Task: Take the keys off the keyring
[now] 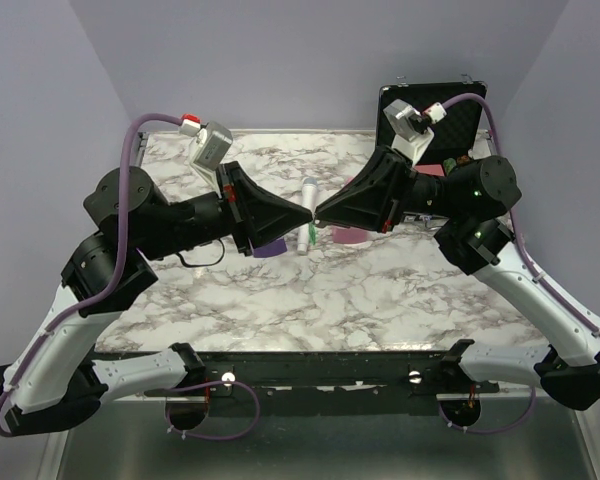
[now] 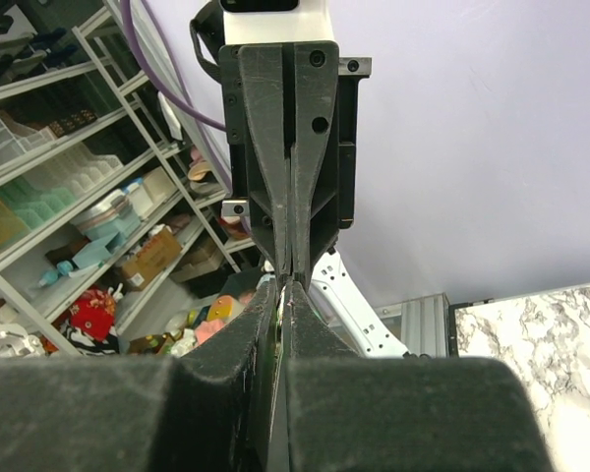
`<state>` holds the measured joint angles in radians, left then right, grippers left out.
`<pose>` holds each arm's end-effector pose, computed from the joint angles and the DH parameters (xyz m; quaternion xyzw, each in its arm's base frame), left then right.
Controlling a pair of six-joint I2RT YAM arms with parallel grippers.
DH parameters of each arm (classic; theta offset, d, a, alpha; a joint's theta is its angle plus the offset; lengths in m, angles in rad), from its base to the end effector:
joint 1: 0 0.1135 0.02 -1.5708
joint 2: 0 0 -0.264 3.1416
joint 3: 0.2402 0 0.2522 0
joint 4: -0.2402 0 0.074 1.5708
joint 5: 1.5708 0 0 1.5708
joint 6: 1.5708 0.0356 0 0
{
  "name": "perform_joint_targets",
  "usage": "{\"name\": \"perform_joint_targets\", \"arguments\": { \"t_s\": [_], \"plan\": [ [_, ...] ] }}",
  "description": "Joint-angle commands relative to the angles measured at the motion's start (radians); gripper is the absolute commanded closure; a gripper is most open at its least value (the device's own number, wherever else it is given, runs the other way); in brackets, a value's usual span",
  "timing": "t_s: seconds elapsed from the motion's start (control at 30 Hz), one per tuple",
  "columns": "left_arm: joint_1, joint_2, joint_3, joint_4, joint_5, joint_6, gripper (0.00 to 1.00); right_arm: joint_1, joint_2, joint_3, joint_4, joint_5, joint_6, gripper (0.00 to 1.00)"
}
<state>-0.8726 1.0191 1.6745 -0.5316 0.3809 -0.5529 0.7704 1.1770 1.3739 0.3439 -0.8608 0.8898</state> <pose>0.0834 -0.1200 0.5484 0.2435 0.6192 -0.5761 0.4748 0.1466 0.1799 0.5141 -0.3358 0.4685 0.7224 0.3821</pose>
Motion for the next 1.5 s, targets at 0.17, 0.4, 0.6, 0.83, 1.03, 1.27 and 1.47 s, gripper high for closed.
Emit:
{"name": "perform_joint_targets", "arguments": {
  "t_s": [0.17, 0.4, 0.6, 0.83, 1.03, 1.27, 1.47],
  "plan": [
    [0.009, -0.030, -0.032, 0.041, -0.117, -0.013, 1.00, 0.004, -0.020, -0.007, 0.083, -0.035, 0.035, 0.86],
    [0.009, -0.036, -0.045, 0.056, -0.132, -0.025, 1.00, 0.004, -0.020, -0.006, 0.089, -0.037, 0.037, 0.99],
    [0.009, -0.043, -0.064, 0.081, -0.128, -0.036, 1.00, 0.006, -0.019, -0.009, 0.089, -0.037, 0.038, 0.99],
    [0.009, -0.050, -0.075, 0.078, -0.148, -0.035, 1.00, 0.006, -0.023, -0.016, 0.080, -0.035, 0.031, 0.99],
    [0.009, -0.065, -0.098, 0.050, -0.203, -0.036, 1.00, 0.006, -0.031, -0.015, 0.026, -0.008, -0.008, 0.99],
    [0.009, -0.102, -0.160, -0.018, -0.342, -0.041, 1.00, 0.006, -0.051, -0.007, -0.201, 0.115, -0.124, 0.99],
    [0.009, -0.132, -0.222, -0.076, -0.456, -0.053, 1.00, 0.006, -0.069, -0.033, -0.342, 0.241, -0.173, 0.99]
  ]
}}
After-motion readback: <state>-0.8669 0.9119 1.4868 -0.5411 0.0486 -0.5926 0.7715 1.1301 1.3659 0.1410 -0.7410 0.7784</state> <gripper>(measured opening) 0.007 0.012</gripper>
